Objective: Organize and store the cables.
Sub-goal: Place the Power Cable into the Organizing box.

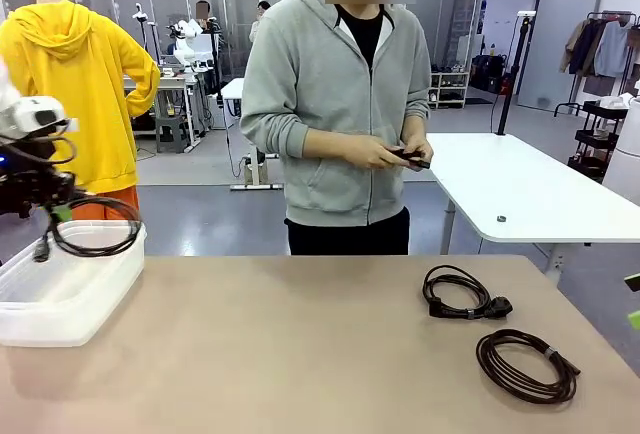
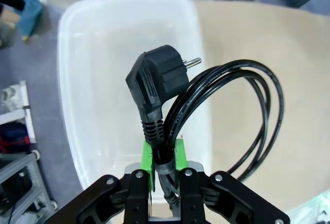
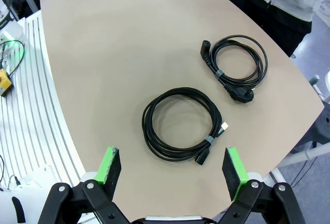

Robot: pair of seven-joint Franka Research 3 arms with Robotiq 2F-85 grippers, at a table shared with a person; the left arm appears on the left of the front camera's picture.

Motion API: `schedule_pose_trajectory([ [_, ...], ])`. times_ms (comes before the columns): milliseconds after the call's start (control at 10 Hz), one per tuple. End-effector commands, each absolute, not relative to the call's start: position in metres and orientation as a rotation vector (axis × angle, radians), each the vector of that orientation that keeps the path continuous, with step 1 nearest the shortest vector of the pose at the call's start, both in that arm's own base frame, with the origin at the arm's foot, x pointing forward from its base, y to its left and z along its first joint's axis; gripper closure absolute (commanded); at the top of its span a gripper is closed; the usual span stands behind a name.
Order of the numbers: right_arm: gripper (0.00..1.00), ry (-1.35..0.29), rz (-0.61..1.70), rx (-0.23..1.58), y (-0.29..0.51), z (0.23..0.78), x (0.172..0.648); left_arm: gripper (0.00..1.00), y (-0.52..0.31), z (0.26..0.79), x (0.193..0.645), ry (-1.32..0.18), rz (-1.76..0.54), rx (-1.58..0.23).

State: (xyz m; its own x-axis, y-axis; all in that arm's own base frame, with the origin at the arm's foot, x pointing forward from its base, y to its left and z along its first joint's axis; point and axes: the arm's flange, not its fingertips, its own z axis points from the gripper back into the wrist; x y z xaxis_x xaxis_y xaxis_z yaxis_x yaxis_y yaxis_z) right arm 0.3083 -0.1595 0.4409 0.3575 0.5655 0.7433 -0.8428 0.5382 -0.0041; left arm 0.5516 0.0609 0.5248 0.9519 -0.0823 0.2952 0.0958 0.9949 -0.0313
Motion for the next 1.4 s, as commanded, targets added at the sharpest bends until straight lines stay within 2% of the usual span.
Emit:
schedule_pose_trajectory([
  [0,0.0,-0.788,0.958,0.422,-0.161,0.441,0.31,0.81,0.088,0.512,0.549,-0.289,-0.043,-0.051],
  [100,0.0,-0.788,0.958,0.422,-0.161,0.441,0.31,0.81,0.102,0.511,0.549,-0.299,0.009,-0.059],
  [800,0.0,-0.788,0.958,0.422,-0.161,0.441,0.31,0.81,0.114,0.506,0.545,-0.268,-0.005,-0.046],
  [900,0.0,-0.788,0.958,0.422,-0.161,0.441,0.31,0.81,0.127,0.501,0.558,-0.305,-0.115,-0.067],
  [1100,0.0,-0.788,0.958,0.422,-0.161,0.441,0.31,0.81,0.138,0.483,0.586,-0.244,-0.14,-0.06],
  [1300,0.0,-0.788,0.958,0.422,-0.161,0.441,0.31,0.81,0.144,0.462,0.603,-0.275,-0.198,-0.032],
])
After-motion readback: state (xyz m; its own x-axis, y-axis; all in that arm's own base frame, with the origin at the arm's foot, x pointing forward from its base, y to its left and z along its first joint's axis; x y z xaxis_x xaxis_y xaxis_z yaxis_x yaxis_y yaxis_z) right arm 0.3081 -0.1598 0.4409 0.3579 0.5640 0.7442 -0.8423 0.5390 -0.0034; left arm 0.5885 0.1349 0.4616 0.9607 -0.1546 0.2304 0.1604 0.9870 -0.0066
